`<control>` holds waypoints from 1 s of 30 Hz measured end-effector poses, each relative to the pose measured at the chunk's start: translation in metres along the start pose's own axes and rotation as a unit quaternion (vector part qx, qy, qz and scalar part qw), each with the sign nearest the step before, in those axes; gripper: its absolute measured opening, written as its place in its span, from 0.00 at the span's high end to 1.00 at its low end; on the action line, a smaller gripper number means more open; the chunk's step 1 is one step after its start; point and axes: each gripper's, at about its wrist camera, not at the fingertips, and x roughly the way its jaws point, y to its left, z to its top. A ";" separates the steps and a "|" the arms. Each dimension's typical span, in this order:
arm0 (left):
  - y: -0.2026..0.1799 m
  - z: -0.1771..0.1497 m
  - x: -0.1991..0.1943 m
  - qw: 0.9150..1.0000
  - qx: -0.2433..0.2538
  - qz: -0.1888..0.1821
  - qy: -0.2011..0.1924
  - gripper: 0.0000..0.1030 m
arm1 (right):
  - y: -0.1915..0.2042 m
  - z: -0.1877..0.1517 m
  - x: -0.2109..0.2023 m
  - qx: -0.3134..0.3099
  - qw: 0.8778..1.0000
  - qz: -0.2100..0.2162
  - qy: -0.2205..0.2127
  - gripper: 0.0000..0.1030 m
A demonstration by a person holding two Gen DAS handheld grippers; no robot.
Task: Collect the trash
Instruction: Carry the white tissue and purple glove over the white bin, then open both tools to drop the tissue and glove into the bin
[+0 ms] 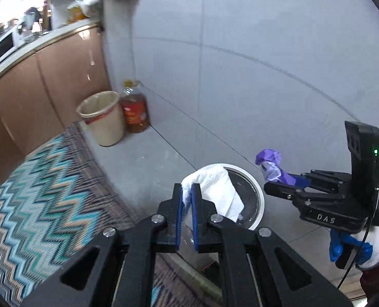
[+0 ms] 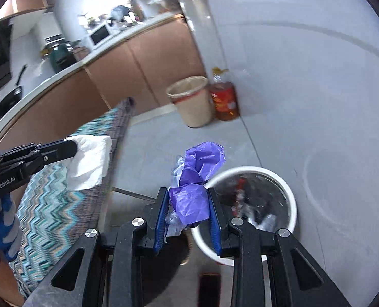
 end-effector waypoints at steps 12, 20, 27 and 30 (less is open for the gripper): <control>-0.038 0.018 0.109 0.997 0.009 -0.009 0.070 0.91 | -0.073 -0.011 0.054 0.049 0.997 -0.031 0.051 0.67; -0.046 0.015 0.129 0.996 0.007 -0.023 0.083 0.65 | -0.094 -0.028 0.067 0.066 0.994 -0.048 0.074 0.48; -0.040 0.009 0.118 0.997 0.006 -0.019 0.075 0.65 | -0.091 -0.035 0.057 0.070 0.993 -0.060 0.074 0.45; -0.036 0.007 0.106 0.998 0.004 -0.011 0.065 0.64 | -0.083 -0.033 0.049 0.065 0.994 -0.064 0.065 0.41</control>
